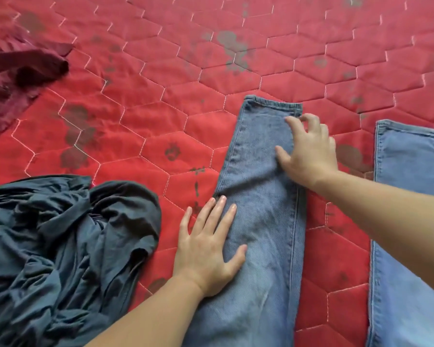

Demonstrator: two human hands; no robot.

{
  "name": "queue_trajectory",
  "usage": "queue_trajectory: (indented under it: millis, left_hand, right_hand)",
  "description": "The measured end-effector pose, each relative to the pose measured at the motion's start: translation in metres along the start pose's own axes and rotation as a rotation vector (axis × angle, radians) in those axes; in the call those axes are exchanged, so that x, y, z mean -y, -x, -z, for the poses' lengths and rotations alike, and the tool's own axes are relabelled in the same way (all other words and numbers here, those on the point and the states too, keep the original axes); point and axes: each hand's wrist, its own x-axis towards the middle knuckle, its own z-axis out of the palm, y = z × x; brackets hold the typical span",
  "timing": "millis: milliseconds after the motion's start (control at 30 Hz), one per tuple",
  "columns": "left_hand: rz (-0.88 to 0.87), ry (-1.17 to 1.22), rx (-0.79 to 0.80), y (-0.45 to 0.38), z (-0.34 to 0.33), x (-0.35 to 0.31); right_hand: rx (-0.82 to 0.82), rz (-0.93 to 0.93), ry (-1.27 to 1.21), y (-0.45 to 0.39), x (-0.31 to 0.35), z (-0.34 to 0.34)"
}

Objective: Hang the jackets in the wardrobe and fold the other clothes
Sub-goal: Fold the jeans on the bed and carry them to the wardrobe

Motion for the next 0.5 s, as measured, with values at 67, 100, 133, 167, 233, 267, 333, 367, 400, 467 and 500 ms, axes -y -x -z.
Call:
queue_trajectory:
  millis: [67, 100, 133, 167, 233, 267, 333, 367, 400, 467, 500]
  left_hand:
    - [0.006, -0.006, 0.010, 0.002, 0.000, 0.000]
    - [0.005, -0.013, 0.013, 0.003, 0.000, 0.000]
    - [0.001, -0.019, 0.020, 0.004, -0.001, 0.000]
    - [0.000, -0.023, 0.026, 0.005, -0.001, 0.001]
    - [0.007, -0.030, 0.030, 0.005, -0.004, 0.002]
    - [0.006, -0.031, 0.025, 0.005, -0.005, 0.002]
    - [0.007, -0.035, 0.010, 0.005, -0.008, 0.001]
    - [0.008, -0.041, 0.004, 0.005, -0.008, 0.002]
    - [0.010, -0.048, 0.001, 0.005, -0.008, 0.002]
    - [0.010, -0.081, 0.012, 0.006, -0.007, 0.001]
    - [0.003, -0.112, 0.007, 0.009, -0.005, 0.000]
  right_hand:
    - [-0.036, 0.336, -0.095, 0.052, 0.007, -0.004]
    - [-0.002, 0.505, -0.134, 0.089, 0.008, -0.008]
    - [0.058, 0.648, -0.132, 0.127, 0.006, -0.012]
    - [0.121, 0.739, -0.108, 0.159, 0.000, -0.014]
    - [0.183, 0.761, -0.047, 0.193, -0.018, -0.018]
    - [0.171, 0.702, -0.031, 0.198, -0.024, -0.018]
    - [0.101, 0.556, -0.017, 0.204, -0.025, -0.015]
    - [0.058, 0.503, -0.028, 0.211, -0.021, -0.013]
    - [0.032, 0.471, -0.043, 0.224, -0.016, -0.011]
    - [0.059, 0.466, -0.050, 0.264, -0.008, -0.005]
    - [0.109, 0.473, -0.038, 0.287, -0.005, -0.001]
